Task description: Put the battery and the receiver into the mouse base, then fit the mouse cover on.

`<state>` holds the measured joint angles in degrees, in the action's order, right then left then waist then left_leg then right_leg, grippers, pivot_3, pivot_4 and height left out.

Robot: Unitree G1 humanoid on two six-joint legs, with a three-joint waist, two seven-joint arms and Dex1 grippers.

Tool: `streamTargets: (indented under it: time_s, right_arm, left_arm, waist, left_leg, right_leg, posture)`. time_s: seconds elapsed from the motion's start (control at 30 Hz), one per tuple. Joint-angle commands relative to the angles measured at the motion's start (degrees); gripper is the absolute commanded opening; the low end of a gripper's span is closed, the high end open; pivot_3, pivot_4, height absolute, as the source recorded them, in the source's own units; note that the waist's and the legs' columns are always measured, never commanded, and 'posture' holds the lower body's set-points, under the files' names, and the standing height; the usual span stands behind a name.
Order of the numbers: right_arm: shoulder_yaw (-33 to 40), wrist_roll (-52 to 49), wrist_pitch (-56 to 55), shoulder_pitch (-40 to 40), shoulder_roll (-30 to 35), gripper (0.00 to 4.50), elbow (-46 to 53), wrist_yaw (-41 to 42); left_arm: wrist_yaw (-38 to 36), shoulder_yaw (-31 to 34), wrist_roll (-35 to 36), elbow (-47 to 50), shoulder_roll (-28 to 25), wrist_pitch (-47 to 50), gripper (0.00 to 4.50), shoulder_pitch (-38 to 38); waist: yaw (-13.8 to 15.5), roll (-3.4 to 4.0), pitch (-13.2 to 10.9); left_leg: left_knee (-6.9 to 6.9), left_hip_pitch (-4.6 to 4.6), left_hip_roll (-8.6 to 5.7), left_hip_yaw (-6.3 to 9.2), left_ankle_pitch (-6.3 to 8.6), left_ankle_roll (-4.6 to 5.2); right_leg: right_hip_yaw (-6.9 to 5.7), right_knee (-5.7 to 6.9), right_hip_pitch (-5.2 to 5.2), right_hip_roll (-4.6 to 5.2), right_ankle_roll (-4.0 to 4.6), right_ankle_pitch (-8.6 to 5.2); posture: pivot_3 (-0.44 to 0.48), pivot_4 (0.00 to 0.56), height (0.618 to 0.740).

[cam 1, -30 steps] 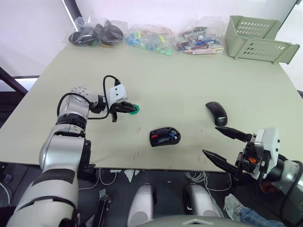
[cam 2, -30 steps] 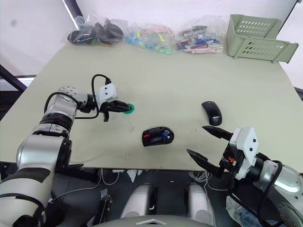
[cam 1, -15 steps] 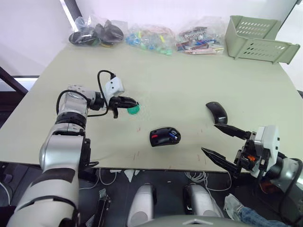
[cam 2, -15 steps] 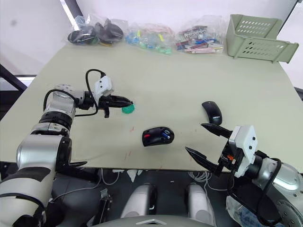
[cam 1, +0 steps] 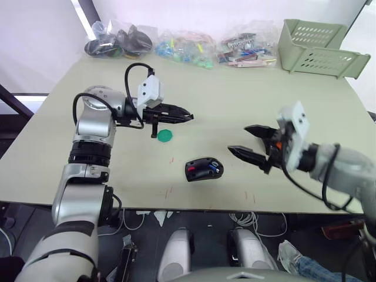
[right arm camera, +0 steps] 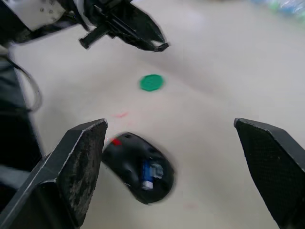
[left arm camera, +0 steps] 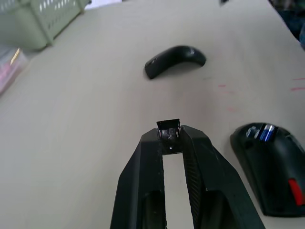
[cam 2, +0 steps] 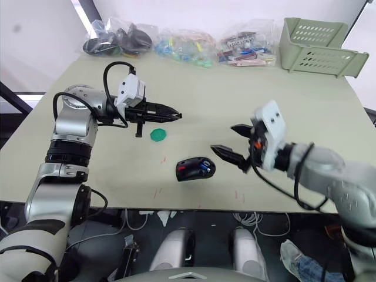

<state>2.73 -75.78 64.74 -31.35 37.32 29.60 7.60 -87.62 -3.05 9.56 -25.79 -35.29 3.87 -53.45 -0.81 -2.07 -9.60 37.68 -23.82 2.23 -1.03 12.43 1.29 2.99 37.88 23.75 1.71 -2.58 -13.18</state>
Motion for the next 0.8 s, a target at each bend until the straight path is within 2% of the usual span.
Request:
streamTargets:
  time_s: [0.03,0.17,0.27,0.3,0.37,0.7,0.73,0.8]
  right_arm:
    - [-1.07,-11.98,3.94,-6.67,-1.18,4.50,-8.42,-9.98]
    - [-3.75,-23.30,4.27,-13.29,-3.30,4.50,-19.87,-19.84]
    - [-5.04,-34.79,1.88,-15.48,-3.74,3.68,-24.63,-25.93]
    - [-5.05,-36.54,1.54,-15.83,-4.04,3.13,-25.36,-26.87]
    - [-4.97,-37.22,1.65,-16.77,-4.16,2.37,-26.55,-28.40]
    - [-0.51,-37.22,5.19,-20.75,-11.48,2.37,-36.34,-35.06]
    - [-0.13,-37.22,5.52,-21.21,-12.26,2.37,-37.13,-35.95]
    - [0.94,-37.22,6.01,-21.87,-13.63,2.37,-38.33,-37.49]
  left_arm:
    - [-1.37,-0.87,1.96,4.02,-0.33,0.20,0.07,-1.56]
    - [-2.82,-2.27,2.72,4.53,0.25,-1.02,0.07,-3.73]
    - [-3.30,-3.05,3.12,3.77,0.34,-2.30,0.07,-4.59]
    - [-3.37,-3.23,3.20,3.56,0.32,-2.55,0.07,-4.74]
    - [-3.42,-3.56,3.12,2.90,0.35,-3.43,0.07,-5.17]
    - [-4.86,-5.20,2.52,-1.41,0.88,-10.18,0.07,-7.79]
    - [-4.87,-5.45,2.59,-1.85,0.96,-10.76,0.07,-8.02]
    - [-4.88,-5.93,2.78,-2.45,0.96,-11.57,0.07,-8.28]
  waist:
    - [0.07,0.00,0.00]
    - [-0.15,0.01,-0.01]
    - [-0.10,0.01,-0.01]
    - [-0.14,0.01,-0.01]
    - [-0.23,0.02,-0.01]
    - [-0.48,0.03,-0.01]
    - [-0.50,0.03,-0.01]
    - [-0.72,0.03,-0.01]
  left_leg:
    - [-0.03,-0.03,-0.01,0.02,0.00,0.00]
    - [-0.06,-0.19,-0.04,-0.03,0.02,0.02]
    - [-0.06,-0.27,-0.03,0.03,0.02,0.02]
    - [-0.09,-0.27,-0.03,0.04,0.02,0.02]
    - [-0.12,-0.29,-0.04,0.03,0.02,0.03]
    - [-0.12,-0.45,0.01,0.05,0.02,0.03]
    - [-0.07,-0.90,0.00,0.05,0.01,0.03]
    - [-0.05,-1.03,0.00,0.04,0.01,0.03]
  right_leg:
    - [-0.01,-0.04,0.00,0.01,0.00,0.00]
    - [0.03,-0.16,0.08,0.01,-0.23,0.11]
    - [-0.02,-0.20,0.12,0.01,-0.24,0.12]
    - [-0.02,-0.22,0.13,0.01,-0.24,0.12]
    - [-0.01,-0.22,0.15,0.00,-0.25,0.13]
    - [0.00,-0.15,0.37,-0.09,-0.25,0.13]
    - [0.02,-0.06,0.81,-0.09,-0.26,0.15]
    - [0.02,-0.01,0.97,-0.09,-0.27,0.15]
  posture:
    - [0.000,0.150,0.740]
    - [0.000,0.150,0.740]
    - [0.000,0.150,0.740]
    - [0.000,0.150,0.740]
    - [0.000,0.150,0.740]
    - [0.000,0.150,0.740]
    - [0.000,0.150,0.740]
    - [0.000,0.150,0.740]
